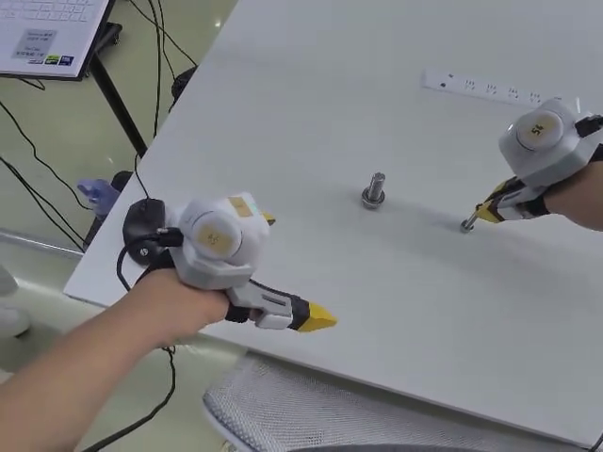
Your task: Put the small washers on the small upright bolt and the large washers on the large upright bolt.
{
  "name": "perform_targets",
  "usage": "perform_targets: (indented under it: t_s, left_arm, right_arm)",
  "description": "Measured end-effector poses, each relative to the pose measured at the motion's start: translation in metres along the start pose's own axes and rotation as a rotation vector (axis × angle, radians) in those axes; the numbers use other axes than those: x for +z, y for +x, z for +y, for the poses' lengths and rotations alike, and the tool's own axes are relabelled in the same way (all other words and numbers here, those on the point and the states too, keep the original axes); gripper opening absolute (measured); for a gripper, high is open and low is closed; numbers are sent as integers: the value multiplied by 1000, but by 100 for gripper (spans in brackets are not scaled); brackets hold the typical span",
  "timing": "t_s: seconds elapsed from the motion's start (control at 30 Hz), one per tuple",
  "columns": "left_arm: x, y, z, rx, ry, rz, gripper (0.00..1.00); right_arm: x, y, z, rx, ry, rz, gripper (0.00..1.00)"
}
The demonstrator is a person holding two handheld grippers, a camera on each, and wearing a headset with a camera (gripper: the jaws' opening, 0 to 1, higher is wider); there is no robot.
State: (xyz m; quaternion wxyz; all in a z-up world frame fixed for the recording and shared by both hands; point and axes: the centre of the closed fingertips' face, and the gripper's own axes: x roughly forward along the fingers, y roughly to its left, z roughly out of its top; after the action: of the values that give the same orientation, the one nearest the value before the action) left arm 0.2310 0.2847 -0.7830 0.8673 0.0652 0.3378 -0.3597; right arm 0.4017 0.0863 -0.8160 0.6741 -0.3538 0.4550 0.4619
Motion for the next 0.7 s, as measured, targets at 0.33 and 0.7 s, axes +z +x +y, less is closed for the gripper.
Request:
perform_targets:
  t_s: [0.33,0.7]
  left_arm:
    - [-1,1,1,-4,-3,2,99]
    - [-4,2,0,-10,-9,12,98]
  right_arm:
    - [0,7,2,3,-19,17,13]
    - [-8,22,2,12,-30,41,13]
